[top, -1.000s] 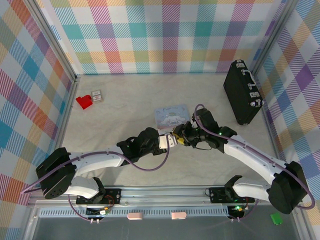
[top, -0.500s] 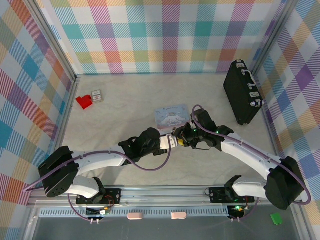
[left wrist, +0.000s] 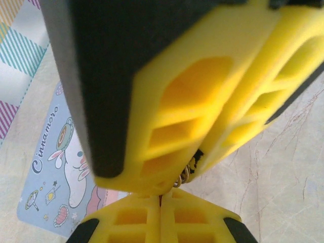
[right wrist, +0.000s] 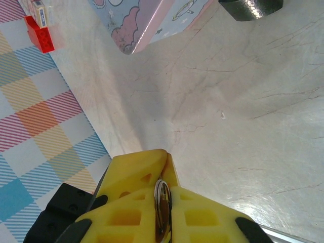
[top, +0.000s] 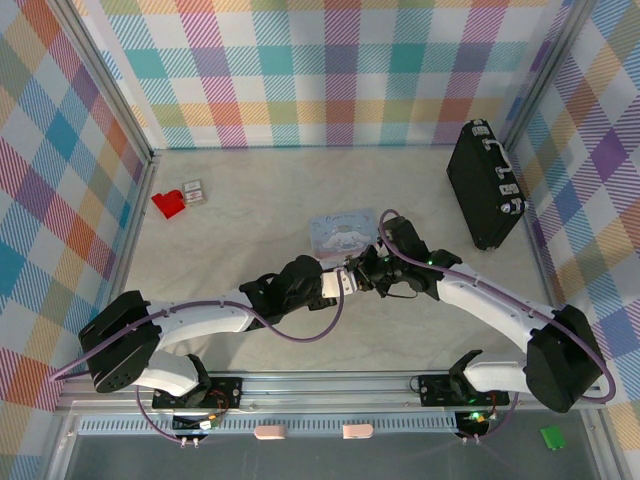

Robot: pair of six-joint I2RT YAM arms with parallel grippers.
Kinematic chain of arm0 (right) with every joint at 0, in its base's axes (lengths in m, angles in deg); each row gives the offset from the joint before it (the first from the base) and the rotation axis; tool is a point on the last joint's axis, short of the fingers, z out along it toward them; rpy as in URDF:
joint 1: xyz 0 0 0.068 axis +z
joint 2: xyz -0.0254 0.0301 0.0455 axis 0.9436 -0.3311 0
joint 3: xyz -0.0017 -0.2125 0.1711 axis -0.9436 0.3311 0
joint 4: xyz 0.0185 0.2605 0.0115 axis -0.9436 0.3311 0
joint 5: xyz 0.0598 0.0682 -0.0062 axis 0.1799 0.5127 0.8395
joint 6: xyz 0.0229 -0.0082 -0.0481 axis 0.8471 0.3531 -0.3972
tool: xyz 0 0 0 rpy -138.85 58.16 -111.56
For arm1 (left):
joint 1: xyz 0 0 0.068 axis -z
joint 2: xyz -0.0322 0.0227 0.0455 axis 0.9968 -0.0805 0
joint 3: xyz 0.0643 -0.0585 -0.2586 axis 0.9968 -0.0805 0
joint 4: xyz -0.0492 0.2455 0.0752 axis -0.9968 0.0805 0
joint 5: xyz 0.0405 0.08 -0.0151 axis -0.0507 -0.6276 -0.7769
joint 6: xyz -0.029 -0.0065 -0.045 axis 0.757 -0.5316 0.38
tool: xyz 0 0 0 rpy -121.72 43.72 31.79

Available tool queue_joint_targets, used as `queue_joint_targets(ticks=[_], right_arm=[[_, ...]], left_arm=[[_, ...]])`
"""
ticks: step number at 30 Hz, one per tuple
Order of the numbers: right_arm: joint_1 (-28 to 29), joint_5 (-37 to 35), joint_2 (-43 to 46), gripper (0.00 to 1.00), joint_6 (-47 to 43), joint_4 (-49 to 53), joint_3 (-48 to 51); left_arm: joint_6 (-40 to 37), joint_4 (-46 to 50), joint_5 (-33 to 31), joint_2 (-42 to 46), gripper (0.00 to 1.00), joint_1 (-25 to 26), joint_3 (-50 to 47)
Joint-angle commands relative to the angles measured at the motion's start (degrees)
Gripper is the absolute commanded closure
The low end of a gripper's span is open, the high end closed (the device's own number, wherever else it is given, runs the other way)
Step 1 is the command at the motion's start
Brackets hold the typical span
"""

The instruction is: Unlock the padlock with the key

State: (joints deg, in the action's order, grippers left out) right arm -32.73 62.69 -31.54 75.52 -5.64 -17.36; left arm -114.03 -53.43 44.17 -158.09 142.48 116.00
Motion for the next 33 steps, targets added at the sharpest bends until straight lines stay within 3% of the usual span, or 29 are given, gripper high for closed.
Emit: queue_joint_targets(ticks=[1,5,11,16,21,28,33], right_arm=[[0.21,-2.06,2.25,0.90,-1.45,3.37,-1.31],[0.21,-4.89,4.11,0.93,-3.25,5.35,-1.59],[0.11,-10.96,7.93,1.00,-13.27,5.16,-1.21],[0.12,-10.53,12.99,1.00,-22.53,-9.20,5.88],[0.20,-7.59,16.42,1.00,-28.26,-26.35,13.48],[1.67,-4.75,14.54,1.00,-29.15,-45.22,19.32],[2.13,-4.46,14.33,1.00,-28.11,-51.32,20.89]], left_arm=[[0.29,-2.95,-1.60,0.28,1.00,0.64,1.08],[1.02,-5.08,-2.88,0.85,1.00,0.64,0.28],[10.22,-10.65,-0.85,8.22,0.72,-0.06,-4.42],[36.05,-5.94,7.75,15.62,0.65,-5.93,-5.00],[55.70,0.24,18.89,15.20,0.63,-11.44,-2.45],[79.99,-22.06,28.52,11.64,0.58,-14.17,-6.94],[86.05,-33.37,31.08,8.19,0.58,-14.22,-8.41]])
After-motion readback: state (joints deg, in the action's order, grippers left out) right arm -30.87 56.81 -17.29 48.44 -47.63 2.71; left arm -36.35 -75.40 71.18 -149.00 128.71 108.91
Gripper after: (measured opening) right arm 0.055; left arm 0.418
